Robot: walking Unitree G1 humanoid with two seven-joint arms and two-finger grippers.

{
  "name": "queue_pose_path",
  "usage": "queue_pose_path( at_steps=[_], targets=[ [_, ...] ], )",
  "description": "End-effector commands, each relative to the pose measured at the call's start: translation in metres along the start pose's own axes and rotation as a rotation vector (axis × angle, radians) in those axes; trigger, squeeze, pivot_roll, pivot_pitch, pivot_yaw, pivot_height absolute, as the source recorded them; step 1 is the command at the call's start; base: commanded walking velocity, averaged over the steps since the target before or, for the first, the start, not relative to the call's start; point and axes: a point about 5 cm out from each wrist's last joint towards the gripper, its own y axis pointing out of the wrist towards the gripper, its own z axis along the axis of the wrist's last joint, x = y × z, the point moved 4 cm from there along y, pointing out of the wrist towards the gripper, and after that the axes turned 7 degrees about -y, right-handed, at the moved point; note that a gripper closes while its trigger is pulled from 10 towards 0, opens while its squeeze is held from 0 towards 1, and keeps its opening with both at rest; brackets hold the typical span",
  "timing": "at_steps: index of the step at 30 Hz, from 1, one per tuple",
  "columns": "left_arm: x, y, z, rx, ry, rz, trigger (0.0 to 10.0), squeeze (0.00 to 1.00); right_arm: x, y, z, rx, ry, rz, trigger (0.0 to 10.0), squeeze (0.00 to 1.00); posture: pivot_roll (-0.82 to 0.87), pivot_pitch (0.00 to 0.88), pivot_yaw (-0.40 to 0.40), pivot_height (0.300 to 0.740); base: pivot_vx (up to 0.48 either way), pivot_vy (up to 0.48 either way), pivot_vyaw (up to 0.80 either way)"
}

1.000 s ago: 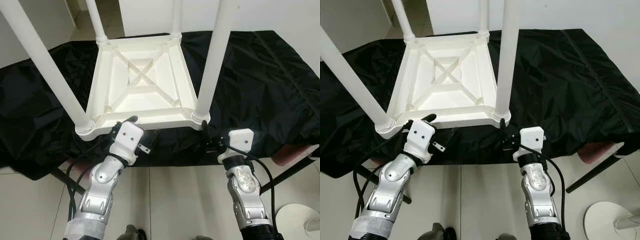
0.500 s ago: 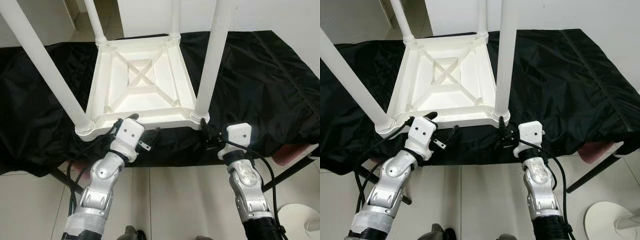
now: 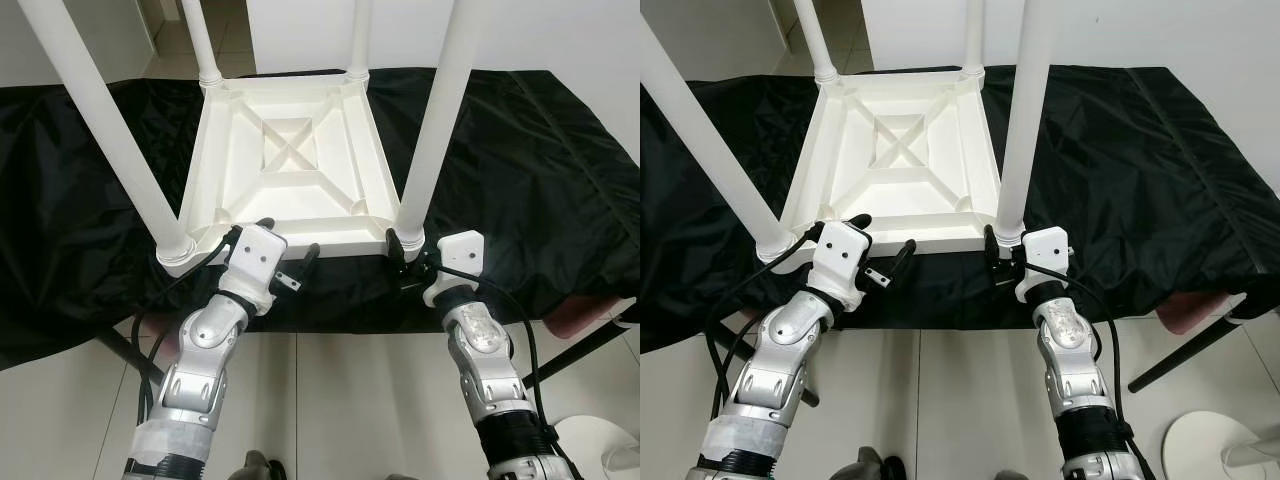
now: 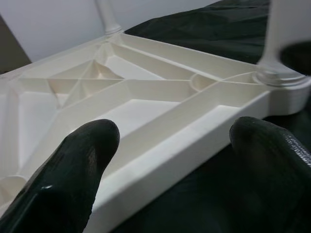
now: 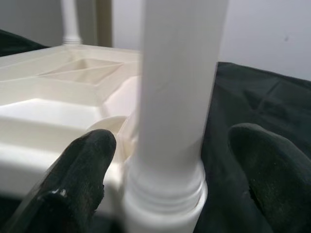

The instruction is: Building children table

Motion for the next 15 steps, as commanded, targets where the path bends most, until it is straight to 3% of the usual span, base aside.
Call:
queue_pose_path(
  at_steps=[1,10,15],
  targets=[
    [-0.005,-0.003,-0.004,-0.017,-0.004,0.079,10.0,0.0,-0.002,0.006,0.0,-0.005,0.009,-0.008,10.0,0.0,-0.05,0.072,0.028,0.74,0.0,0.0,0.0],
    [-0.001,-0.005,-0.004,-0.044,-0.002,0.067,10.0,0.0,-0.011,0.04,0.013,-0.008,0.016,-0.007,10.0,0.0,-0.03,0.069,0.021,0.74,0.0,0.0,0.0],
    [-0.001,-0.006,-0.003,-0.046,-0.002,0.07,10.0,0.0,-0.013,0.043,0.014,0.0,0.007,0.001,10.0,0.0,-0.03,0.071,0.018,0.74,0.0,0.0,0.0]
  ],
)
